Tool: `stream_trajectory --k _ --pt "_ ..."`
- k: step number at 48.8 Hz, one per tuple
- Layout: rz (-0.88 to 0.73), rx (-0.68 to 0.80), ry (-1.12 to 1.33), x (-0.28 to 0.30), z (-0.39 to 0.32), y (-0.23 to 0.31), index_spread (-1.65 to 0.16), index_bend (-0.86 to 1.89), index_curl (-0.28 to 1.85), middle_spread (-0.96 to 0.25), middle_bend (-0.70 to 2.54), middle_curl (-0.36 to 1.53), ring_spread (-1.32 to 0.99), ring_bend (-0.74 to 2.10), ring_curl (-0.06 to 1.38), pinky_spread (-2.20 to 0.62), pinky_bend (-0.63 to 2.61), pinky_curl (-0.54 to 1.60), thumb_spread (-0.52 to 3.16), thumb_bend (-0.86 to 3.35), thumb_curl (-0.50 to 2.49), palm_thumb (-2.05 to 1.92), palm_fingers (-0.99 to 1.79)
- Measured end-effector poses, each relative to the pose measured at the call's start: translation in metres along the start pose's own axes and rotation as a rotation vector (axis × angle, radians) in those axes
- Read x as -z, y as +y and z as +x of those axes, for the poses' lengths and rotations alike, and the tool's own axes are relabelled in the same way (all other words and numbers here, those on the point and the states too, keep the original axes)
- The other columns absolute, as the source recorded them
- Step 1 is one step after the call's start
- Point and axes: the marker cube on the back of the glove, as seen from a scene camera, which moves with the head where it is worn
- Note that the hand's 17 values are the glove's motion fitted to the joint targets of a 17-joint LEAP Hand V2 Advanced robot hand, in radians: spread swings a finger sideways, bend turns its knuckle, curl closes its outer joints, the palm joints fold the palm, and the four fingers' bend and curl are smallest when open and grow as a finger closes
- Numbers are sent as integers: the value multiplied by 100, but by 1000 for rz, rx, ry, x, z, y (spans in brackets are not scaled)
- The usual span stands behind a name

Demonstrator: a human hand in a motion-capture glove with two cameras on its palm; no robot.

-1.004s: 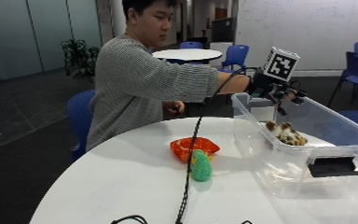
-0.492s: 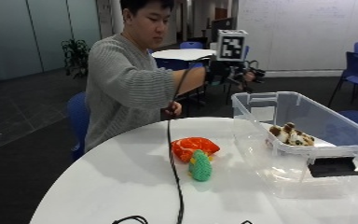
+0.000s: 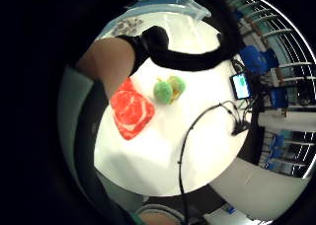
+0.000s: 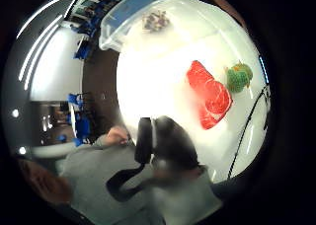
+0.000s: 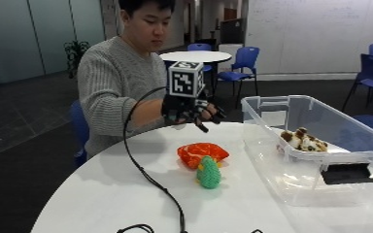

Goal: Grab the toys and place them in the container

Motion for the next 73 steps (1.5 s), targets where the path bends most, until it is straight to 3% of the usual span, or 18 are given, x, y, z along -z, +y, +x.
stream_trajectory --k 9,18,35,41,50,55,69,73 --pt "-102 -62 81 -83 -1 -8 -35 8 28 -17 31 28 -16 47 38 -1 106 28 133 0 31 4 18" --pt "-170 -108 119 -141 -2 -10 -34 11 25 -20 38 33 -25 60 43 -8 108 30 136 1 33 10 18" --pt "-112 -85 69 -145 -1 -10 -32 9 17 -21 47 39 -35 87 50 -18 115 33 149 8 38 26 14" --pt "-36 -35 47 -113 -12 -11 -33 7 14 -22 54 41 -40 98 51 -25 122 34 155 13 41 33 35" --pt "188 48 38 50 -17 -39 -34 11 14 -23 57 45 -42 100 53 -31 127 37 154 16 48 42 39" --pt "244 83 15 106 -22 -52 -34 12 14 -23 57 45 -43 100 52 -32 127 37 152 17 51 44 39" --pt "200 78 -50 116 -30 -116 -35 12 14 -24 57 47 -44 100 51 -32 126 37 151 15 56 44 39" --pt "200 113 151 109 -14 -159 -35 13 14 -24 57 47 -44 100 51 -32 125 36 151 14 57 43 38"
